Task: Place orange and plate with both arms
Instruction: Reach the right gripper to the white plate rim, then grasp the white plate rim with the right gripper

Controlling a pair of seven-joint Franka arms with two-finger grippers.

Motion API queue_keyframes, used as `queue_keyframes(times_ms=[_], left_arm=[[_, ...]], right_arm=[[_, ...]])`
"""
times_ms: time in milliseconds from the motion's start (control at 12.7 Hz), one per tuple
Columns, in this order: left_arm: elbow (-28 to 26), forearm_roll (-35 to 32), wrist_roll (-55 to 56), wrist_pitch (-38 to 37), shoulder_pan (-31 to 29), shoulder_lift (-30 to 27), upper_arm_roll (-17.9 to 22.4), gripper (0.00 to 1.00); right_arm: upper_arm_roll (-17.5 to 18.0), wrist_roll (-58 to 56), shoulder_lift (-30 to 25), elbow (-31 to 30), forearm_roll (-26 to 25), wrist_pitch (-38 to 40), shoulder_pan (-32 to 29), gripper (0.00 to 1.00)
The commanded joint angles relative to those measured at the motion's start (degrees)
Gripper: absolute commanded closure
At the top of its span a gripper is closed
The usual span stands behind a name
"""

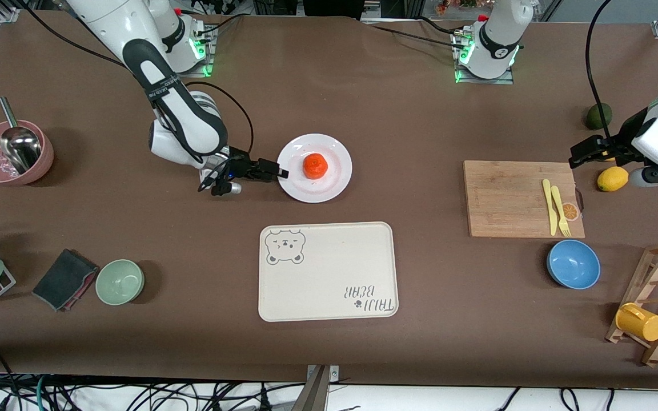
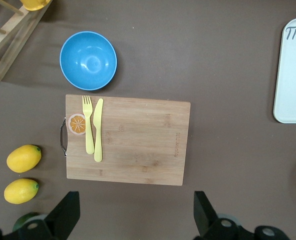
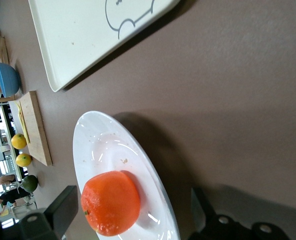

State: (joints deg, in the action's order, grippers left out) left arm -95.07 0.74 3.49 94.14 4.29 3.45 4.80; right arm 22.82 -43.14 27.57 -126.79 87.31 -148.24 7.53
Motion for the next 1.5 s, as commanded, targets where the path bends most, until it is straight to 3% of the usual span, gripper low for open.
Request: queue_keyframes(times_ms=[0, 237, 552, 1183, 1420], left_arm=[[1.12, 0.76, -0.24, -0.88, 0.11, 0.42, 0.04, 0.0], [1.12, 0.67, -0.24, -0.88, 0.37, 0.68, 0.04, 0.0], [1.12, 0.49, -0.24, -0.88, 0.37, 0.68, 0.04, 0.0], [1.03, 0.49, -0.42, -0.97, 0.55, 0.77, 0.04, 0.0], [1.03, 0.49, -0.42, -0.97, 0.55, 0.77, 0.04, 0.0]], right_arm=[[0.65, -1.59, 0.55, 0.23, 2.78, -2.66, 1.34, 0.0], [0.74, -1.77, 0.99, 0.14, 4.0, -2.67, 1.43, 0.07], [0.74, -12.74, 2.13, -0.03, 14.28, -3.11, 2.66, 0.28], [0.65, -15.13, 2.31, -0.03, 14.56, -2.93, 2.66, 0.79], [0.56, -16.54, 2.31, -0.03, 14.56, -2.93, 2.66, 0.91]])
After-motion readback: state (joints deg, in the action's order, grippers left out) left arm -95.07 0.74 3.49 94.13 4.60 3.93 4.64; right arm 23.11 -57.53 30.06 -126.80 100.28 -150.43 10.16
